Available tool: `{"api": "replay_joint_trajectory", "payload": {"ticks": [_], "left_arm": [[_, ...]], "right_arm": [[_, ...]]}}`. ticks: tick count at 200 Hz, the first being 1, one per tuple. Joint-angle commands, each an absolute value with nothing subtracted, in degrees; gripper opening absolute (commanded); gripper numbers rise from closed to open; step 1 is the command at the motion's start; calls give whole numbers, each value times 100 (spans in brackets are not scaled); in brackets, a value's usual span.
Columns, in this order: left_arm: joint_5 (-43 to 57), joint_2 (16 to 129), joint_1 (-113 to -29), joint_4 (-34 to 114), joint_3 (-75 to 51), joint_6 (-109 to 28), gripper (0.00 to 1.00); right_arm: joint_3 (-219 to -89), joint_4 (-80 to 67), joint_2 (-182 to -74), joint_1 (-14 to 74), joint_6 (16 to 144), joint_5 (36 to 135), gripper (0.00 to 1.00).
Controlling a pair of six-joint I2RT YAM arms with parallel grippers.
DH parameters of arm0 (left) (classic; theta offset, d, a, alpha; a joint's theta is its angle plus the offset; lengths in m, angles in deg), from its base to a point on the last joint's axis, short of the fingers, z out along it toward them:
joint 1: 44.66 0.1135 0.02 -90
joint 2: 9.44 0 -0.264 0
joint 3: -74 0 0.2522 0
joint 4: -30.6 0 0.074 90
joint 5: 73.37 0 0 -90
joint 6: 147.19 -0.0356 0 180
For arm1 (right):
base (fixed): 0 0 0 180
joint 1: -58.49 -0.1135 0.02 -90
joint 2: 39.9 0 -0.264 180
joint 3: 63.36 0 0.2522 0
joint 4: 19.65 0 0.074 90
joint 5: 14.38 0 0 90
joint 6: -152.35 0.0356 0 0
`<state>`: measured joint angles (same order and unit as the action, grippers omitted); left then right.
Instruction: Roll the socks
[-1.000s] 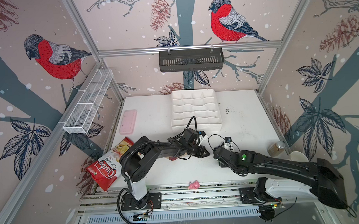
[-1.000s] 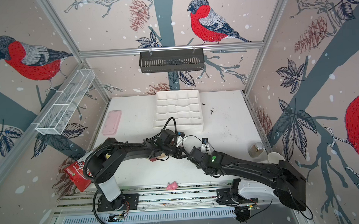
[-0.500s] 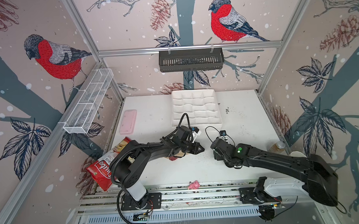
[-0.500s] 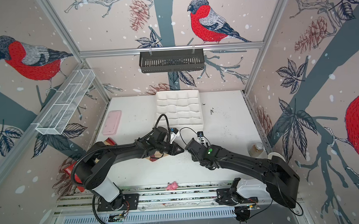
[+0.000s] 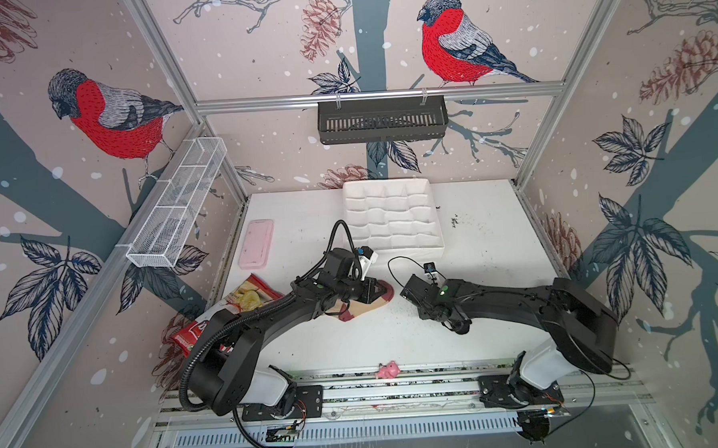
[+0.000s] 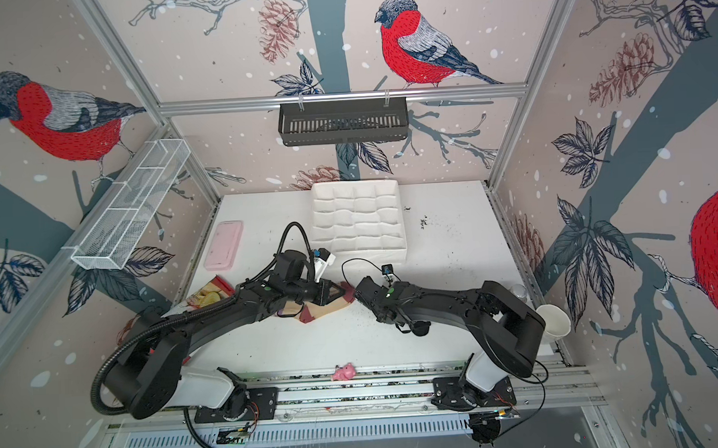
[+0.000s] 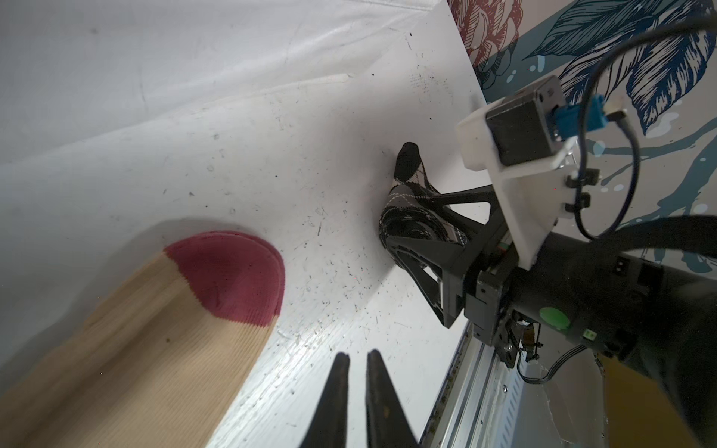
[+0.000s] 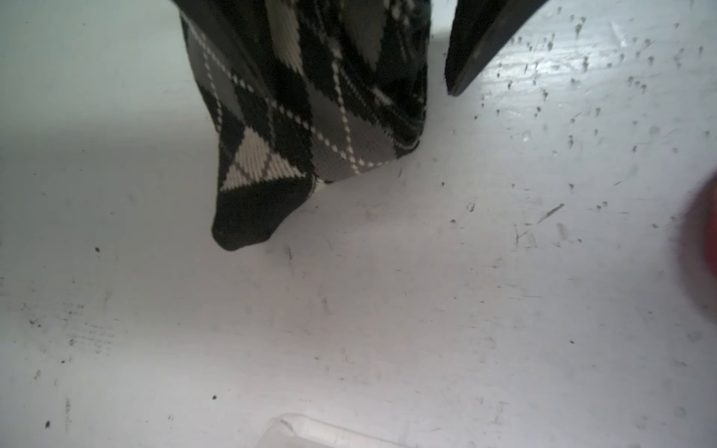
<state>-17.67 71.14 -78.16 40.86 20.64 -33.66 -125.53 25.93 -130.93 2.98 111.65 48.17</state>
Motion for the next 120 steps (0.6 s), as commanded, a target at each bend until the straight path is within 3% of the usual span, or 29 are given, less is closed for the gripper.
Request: {"api": "replay_joint_trajectory", "payload": {"ticks": [1, 24, 58, 97, 120], "left_arm": [[-1771, 7021, -7755, 4086, 2142, -3508, 13], [-1782, 6993, -7706, 4085, 2199, -3513, 13], [-1795, 6963, -7685, 4055, 2256, -3505, 13], [-1756, 6875, -7692, 4167, 2188, -3531, 13], [-1714, 6801, -7690, 4348, 2046, -3596, 13]], "right_arm": [[-12622, 2934, -13257, 305, 11286, 4617, 66], [-12508, 2878, -13225, 326, 11323, 4721, 46], [-12160, 2588, -12960, 514, 11277, 4973, 7], [-11947, 2203, -12347, 706, 10890, 5395, 2], [-11869, 1820, -11595, 1004, 10514, 6377, 0]]}}
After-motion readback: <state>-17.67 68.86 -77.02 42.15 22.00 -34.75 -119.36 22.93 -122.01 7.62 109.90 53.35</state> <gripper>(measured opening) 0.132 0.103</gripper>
